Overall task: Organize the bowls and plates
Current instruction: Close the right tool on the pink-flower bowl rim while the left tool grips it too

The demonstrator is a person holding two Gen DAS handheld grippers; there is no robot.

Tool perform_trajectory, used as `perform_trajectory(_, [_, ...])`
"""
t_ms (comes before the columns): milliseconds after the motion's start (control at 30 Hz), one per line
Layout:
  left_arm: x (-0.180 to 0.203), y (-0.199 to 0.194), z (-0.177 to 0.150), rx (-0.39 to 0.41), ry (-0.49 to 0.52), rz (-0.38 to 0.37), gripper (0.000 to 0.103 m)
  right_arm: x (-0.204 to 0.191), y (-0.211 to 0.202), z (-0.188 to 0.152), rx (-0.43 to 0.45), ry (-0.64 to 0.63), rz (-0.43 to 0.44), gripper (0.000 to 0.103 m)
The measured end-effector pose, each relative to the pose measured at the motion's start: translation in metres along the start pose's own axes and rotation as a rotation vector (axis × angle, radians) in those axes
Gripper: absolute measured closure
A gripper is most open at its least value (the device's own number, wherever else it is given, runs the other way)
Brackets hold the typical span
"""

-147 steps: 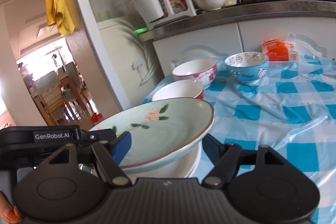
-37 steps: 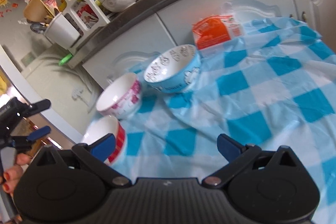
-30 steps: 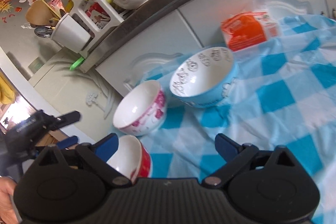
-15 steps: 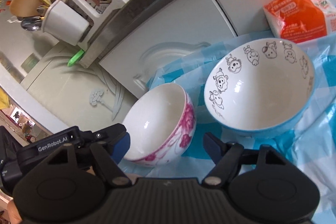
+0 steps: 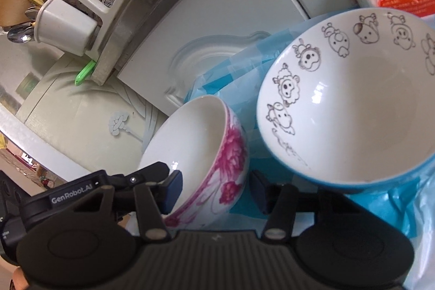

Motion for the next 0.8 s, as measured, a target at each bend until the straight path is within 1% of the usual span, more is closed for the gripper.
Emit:
perform_trajectory(200, [0.002, -0.004, -0.001, 0.006, 0.015, -0.009, 0.064, -0.002, -0.003, -0.001, 0.016, -0.015, 0.003, 0.047])
perform_trajectory(300, [0.005, -0.009, 0.002, 0.022, 0.016, -0.013, 0.064, -0.005, -0.004, 0.002, 0.015, -0.006, 0.014, 0.045])
perform_trajectory(467, [0.010, -0.026, 0.007, 0.050, 0.005, -0.034, 0.064, -0.014, -0.009, 0.002, 0.024, -0.036, 0.018, 0.044])
perform_trajectory(600, [0.020, -0.042, 0.012, 0.078, 0.007, -0.060, 0.064, -0.022, -0.022, 0.006, 0.053, -0.049, 0.039, 0.044])
perform_trajectory(800, [0.044, -0.073, 0.011, 0.113, 0.025, -0.097, 0.064, -0.035, -0.056, 0.010, 0.114, -0.089, 0.063, 0.044])
Point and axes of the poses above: each gripper's, at about its wrist camera, not at the fingertips, and y roughly the way its jaws point, x to its right, z to its top, the point moved 4 cm from there along y, roughly the way its jaws point, and after that the axes turned 5 degrees about x, right-handed, at the moved point
